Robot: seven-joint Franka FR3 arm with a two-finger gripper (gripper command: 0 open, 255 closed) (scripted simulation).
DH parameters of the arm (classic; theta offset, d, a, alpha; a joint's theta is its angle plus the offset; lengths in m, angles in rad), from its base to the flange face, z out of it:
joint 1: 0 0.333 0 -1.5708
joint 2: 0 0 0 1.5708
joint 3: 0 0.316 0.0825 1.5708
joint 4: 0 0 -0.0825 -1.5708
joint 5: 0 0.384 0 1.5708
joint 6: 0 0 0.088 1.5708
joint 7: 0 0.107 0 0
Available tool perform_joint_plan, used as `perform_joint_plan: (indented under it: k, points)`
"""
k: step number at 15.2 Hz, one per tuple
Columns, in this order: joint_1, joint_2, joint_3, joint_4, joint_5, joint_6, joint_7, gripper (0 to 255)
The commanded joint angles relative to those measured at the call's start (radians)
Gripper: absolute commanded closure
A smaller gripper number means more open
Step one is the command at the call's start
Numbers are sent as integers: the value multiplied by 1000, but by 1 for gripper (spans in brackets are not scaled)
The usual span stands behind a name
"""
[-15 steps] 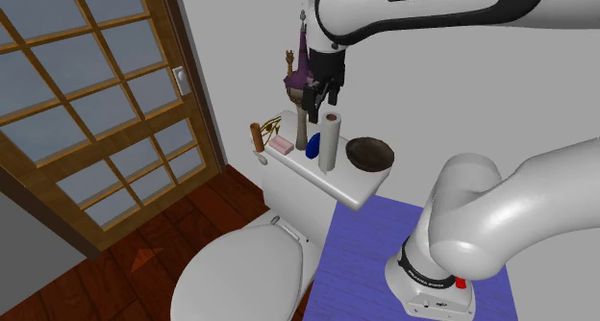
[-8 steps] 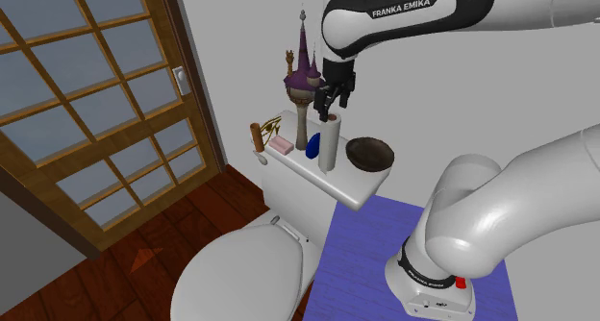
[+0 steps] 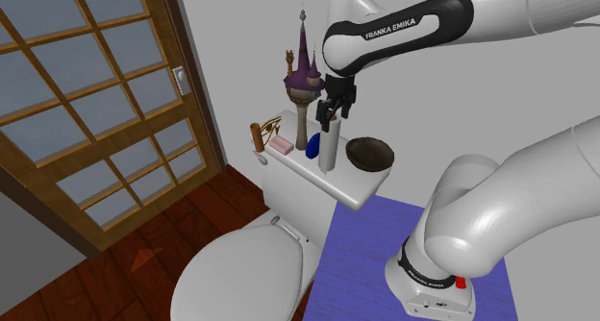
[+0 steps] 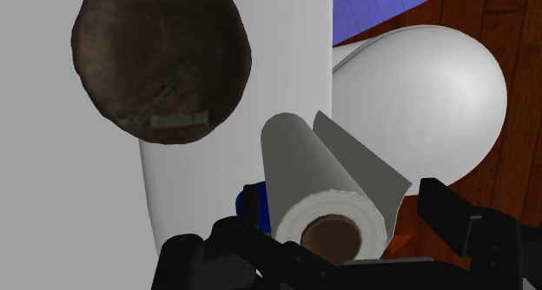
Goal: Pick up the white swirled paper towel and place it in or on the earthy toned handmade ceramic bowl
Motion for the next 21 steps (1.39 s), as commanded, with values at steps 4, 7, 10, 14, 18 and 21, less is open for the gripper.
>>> perform_joint_plan:
  k: [4, 7, 10, 14, 18, 21]
  points:
    - [0, 12, -6, -11, 0, 23, -3, 0]
    - [0, 12, -6, -11, 0, 23, -3, 0]
    - [0, 12, -6, -11, 0, 23, -3, 255]
    - [0, 12, -6, -11, 0, 23, -3, 255]
    - [0, 12, -6, -11, 0, 23, -3, 255]
    - [0, -6, 3, 17, 1, -22, -1, 255]
